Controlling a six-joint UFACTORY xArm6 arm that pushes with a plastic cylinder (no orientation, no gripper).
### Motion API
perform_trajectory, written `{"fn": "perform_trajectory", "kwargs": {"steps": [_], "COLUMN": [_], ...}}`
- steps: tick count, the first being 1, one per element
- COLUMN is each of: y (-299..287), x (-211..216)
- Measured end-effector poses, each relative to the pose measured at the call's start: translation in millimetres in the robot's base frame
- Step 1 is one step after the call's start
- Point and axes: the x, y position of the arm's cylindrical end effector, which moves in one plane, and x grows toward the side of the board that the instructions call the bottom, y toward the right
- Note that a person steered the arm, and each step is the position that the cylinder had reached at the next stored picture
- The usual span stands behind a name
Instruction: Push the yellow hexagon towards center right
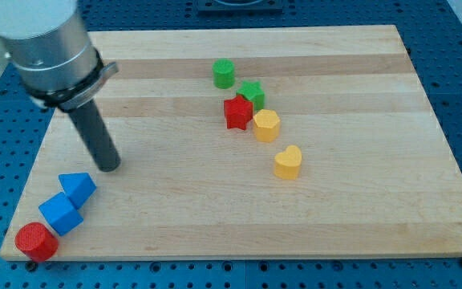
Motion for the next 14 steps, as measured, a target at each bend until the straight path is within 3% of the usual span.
{"fn": "perform_trajectory", "kwargs": {"steps": [4,6,9,10,14], "y": [-17,43,66,131,234], "x": [23,-21,-39,-71,-60]}}
